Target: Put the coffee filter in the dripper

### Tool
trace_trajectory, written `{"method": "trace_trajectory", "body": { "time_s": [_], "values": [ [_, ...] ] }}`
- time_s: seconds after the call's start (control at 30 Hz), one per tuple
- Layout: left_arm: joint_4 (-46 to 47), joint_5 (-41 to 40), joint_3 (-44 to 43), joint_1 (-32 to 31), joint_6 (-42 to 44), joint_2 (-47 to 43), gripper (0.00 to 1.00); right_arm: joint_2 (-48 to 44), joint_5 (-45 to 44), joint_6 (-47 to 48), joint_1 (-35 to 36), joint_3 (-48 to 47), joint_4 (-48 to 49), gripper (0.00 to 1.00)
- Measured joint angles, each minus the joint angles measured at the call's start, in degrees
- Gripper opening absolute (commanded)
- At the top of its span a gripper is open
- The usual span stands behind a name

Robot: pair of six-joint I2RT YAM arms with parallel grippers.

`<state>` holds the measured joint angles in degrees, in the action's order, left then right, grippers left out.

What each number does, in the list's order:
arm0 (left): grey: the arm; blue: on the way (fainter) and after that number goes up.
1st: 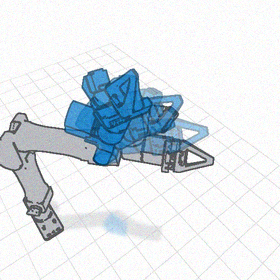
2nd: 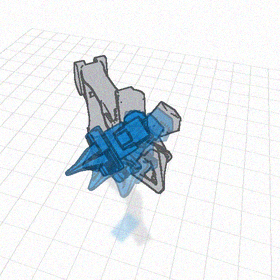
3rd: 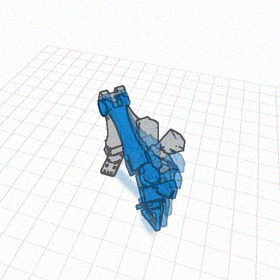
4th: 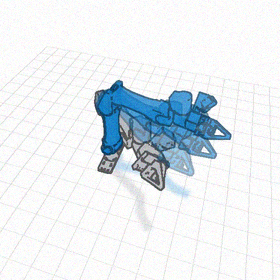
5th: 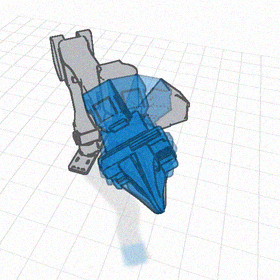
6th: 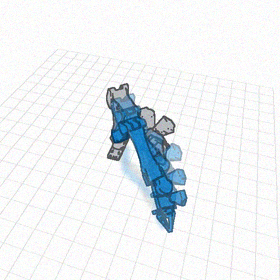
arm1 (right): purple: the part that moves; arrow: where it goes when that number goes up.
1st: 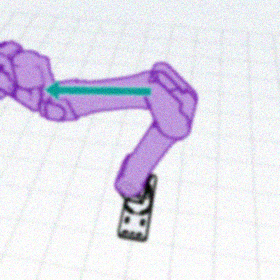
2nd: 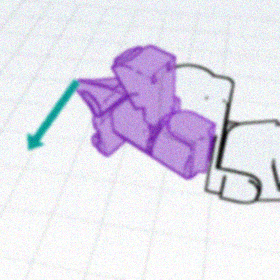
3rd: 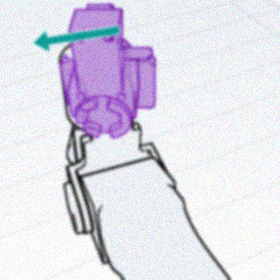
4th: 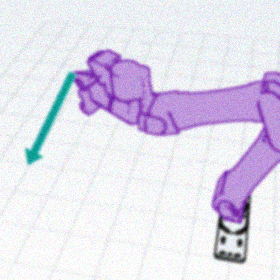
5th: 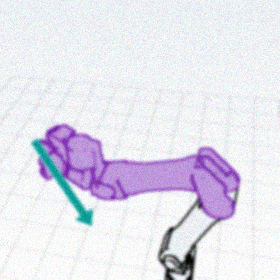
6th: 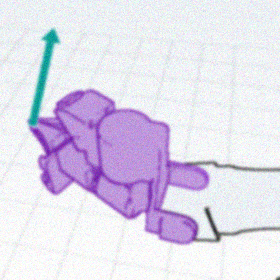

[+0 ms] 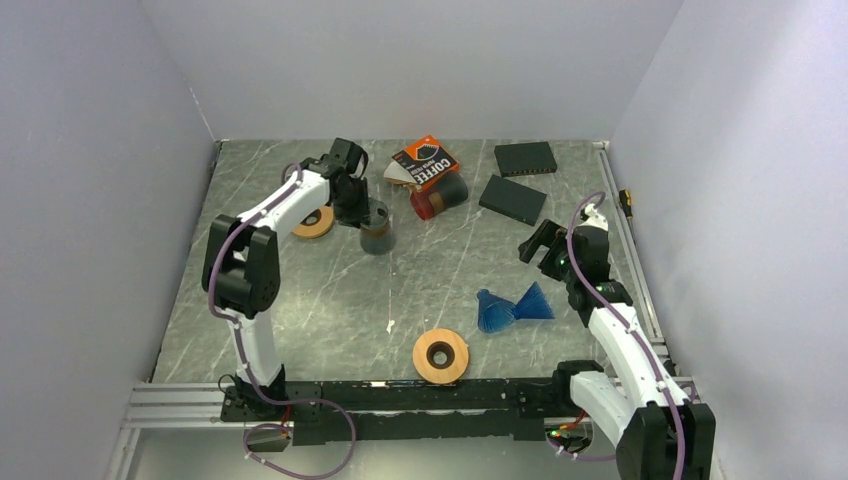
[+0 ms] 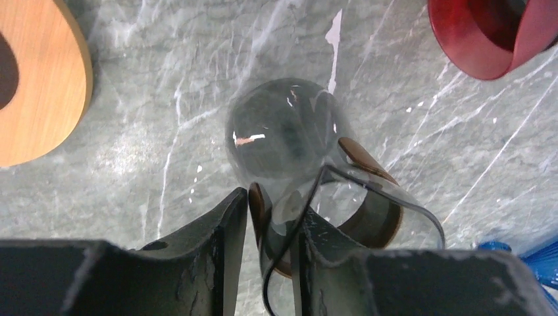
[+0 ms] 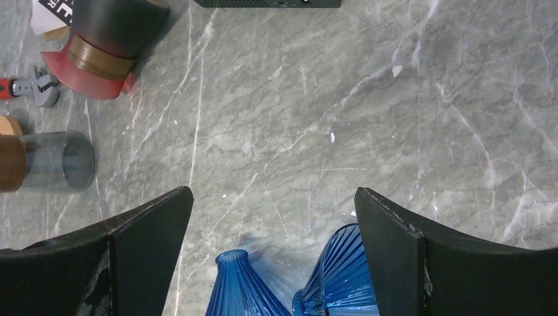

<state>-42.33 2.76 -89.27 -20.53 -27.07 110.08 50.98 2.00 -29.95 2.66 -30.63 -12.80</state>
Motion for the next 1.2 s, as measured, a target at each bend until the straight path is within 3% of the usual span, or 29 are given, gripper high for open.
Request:
{"method": "trace_trajectory", "body": {
  "time_s": [0.2,0.6,0.7,0.97,1.2],
  "values": [
    [-1.25,0.72,2.56,0.11,0.0,-4.11,0.3,1.38,1.05,0.11,-0.02,-0.17,-0.04,1.0],
    [-2.6,3.48,9.46,-4.31,-1.2,-10.84,0.32,8.48,5.88,0.85,-0.07,-1.92,0.48,1.0],
    [-3.06,3.76,10.47,-5.57,-1.33,-11.8,0.38,10.19,7.45,1.11,-0.04,-3.1,0.52,1.0],
    [-2.86,4.92,11.26,-6.43,-0.98,-16.31,0.67,11.06,10.38,1.36,-0.04,-3.93,1.01,1.0],
    [2.36,4.26,13.66,-6.36,-0.39,-26.82,0.87,9.9,10.51,1.46,-0.04,-3.93,0.81,1.0]
  ]
}}
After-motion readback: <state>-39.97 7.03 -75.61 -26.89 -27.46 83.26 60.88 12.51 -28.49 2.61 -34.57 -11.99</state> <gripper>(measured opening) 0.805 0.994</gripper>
